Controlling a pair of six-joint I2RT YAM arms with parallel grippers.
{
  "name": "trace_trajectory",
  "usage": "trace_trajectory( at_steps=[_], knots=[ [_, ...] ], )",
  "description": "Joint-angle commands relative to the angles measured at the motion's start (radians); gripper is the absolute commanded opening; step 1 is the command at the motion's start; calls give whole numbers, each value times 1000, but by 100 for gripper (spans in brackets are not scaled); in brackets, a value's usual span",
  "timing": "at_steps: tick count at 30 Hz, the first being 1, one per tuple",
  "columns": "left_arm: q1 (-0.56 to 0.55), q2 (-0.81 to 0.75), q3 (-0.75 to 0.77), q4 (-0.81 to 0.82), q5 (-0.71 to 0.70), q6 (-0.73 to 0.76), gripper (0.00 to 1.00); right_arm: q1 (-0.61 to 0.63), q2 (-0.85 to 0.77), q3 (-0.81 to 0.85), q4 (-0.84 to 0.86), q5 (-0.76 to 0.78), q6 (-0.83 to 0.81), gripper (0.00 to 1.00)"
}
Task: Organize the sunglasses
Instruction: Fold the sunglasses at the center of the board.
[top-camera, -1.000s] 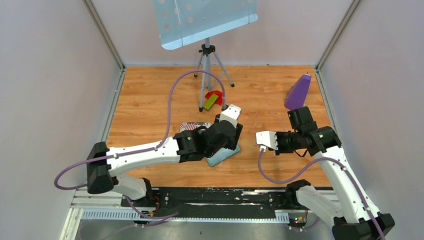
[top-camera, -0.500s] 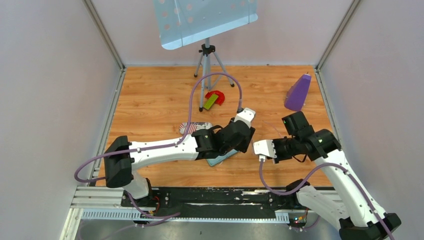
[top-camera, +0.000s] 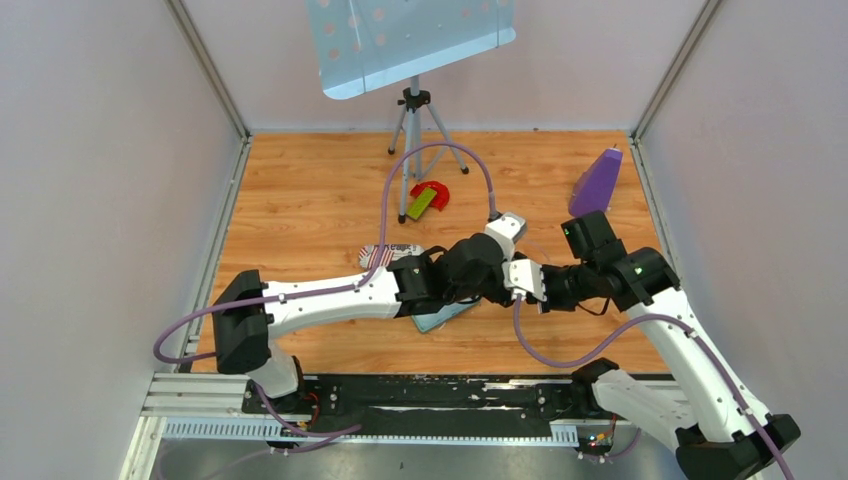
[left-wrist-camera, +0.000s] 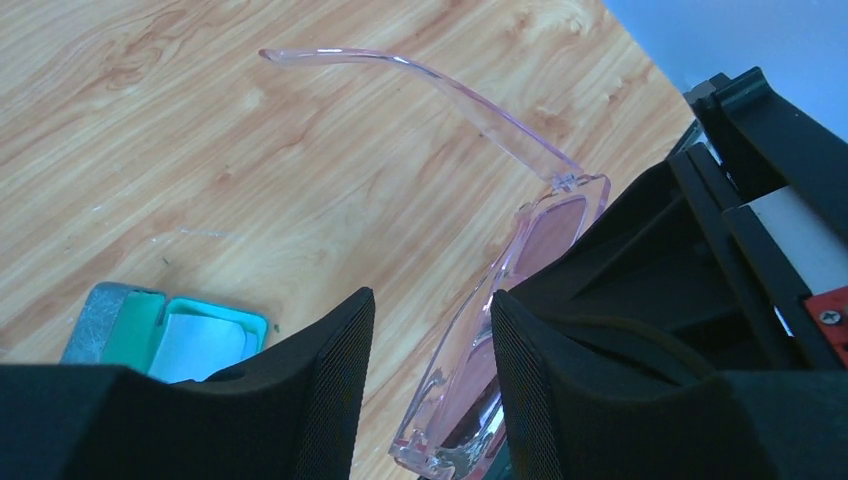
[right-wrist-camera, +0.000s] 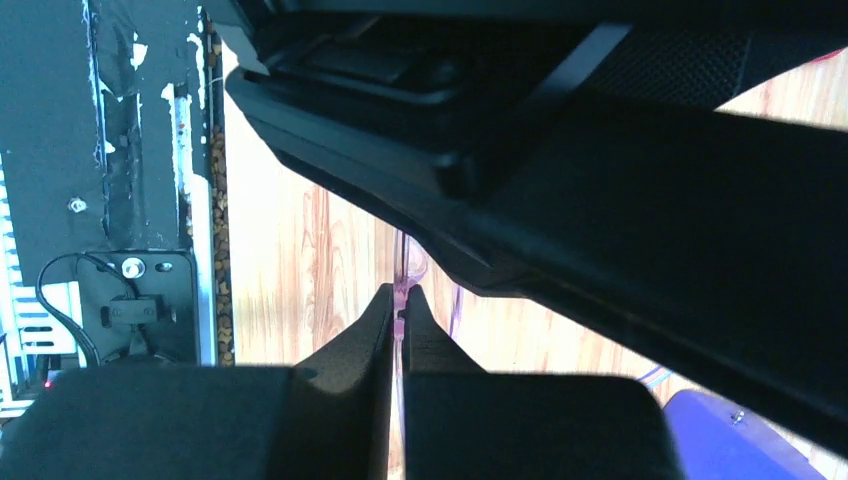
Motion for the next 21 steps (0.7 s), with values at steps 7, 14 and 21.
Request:
trace_trajectory(
  at_steps=[7,14,21],
  knots=[
    [59,-255,-105,-45,-63,163,58,10,-56,-14,20,-24,31,1],
    [71,-421,-292,27,256,330,60,10,-62,-12,-6,-62,45,2],
    [71,-506,-438,177,388,302,57,11,-25,25,-75,-168,47,3]
  ],
)
